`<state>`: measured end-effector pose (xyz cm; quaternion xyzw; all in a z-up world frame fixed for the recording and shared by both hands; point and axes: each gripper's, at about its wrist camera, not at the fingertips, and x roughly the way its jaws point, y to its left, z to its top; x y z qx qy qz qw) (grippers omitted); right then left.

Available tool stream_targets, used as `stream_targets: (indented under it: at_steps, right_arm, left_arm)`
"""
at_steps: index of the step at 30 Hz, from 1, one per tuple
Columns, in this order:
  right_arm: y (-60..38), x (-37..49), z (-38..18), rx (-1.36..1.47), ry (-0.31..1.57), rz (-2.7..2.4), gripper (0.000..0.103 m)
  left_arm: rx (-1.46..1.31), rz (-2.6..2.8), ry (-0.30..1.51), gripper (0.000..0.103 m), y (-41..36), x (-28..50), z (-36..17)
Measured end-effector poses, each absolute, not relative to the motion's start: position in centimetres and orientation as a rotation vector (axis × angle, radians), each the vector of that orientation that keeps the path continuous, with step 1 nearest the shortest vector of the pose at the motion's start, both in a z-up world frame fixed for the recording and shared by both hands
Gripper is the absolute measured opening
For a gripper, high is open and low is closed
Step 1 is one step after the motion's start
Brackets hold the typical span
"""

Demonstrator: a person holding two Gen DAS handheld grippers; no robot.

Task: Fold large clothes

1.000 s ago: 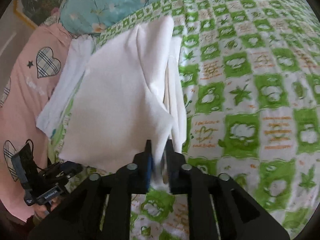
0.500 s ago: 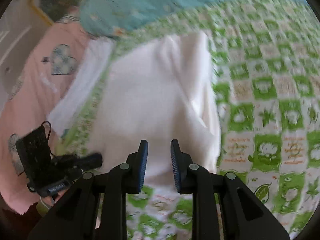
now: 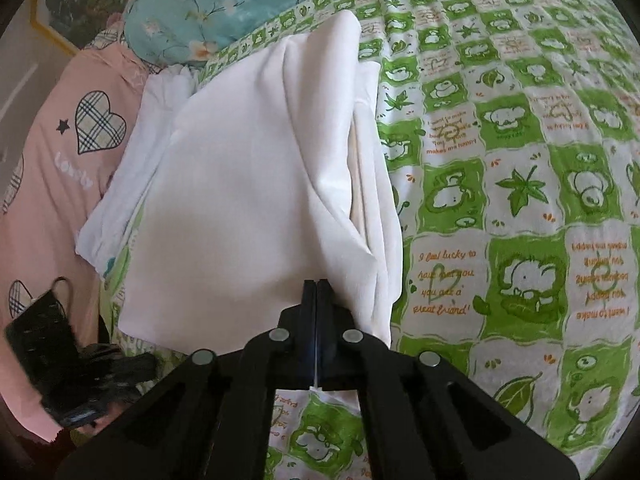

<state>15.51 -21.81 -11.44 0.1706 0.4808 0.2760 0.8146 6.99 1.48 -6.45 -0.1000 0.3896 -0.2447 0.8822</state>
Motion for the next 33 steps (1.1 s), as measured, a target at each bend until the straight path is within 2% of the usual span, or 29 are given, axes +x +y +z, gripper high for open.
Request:
stream_targets:
  at_steps: [5,10,16,22,28,30,31,32,33]
  right_arm:
    - [-22.1,15.1,-11.6,0.354,1.026,0.585,0.0]
    - [-21.8,14.9,-11.6,0.348,1.026,0.577,0.0]
    - [-21.9,15.2,-11.7,0.353,1.032,0.572,0.0]
    - [-22.2,16.2,-8.0,0.363,0.914,0.558,0.003]
    - [-21.6,20.6,-6.8,0.368,0.893,0.488,0.014]
    - [-21.3,22.4,-6.9,0.374,0.902,0.445,0.024]
    - [-21.2,23.0,-7.1,0.38,0.903,0.436,0.038]
    - [-21.0,23.7,-7.1,0.387,0.905,0.42,0.046]
    - [-21.0,24.1,-7.3,0.395,0.908,0.418,0.046]
  left_arm:
    - [-0.219,-0.445,0.754,0.001,3.6,9.0,-4.5]
    - [-0.201,-0.441,0.841,0.0,4.4,11.4,-7.7]
    - [-0.273,-0.455,0.823,0.0,5.1,11.3,-9.1]
    - [-0.258,-0.424,0.817,0.0,4.4,10.7,-9.1]
    - [-0.236,-0.412,0.83,0.0,4.0,10.8,-9.0]
    - [-0.236,-0.401,0.839,0.0,3.9,10.8,-8.8]
    - [-0.238,-0.391,0.849,0.0,3.8,10.9,-8.6]
    - [-0.239,-0.381,0.859,0.0,3.8,11.0,-8.4]
    - [-0.244,-0.364,0.874,0.001,3.8,11.1,-7.9]
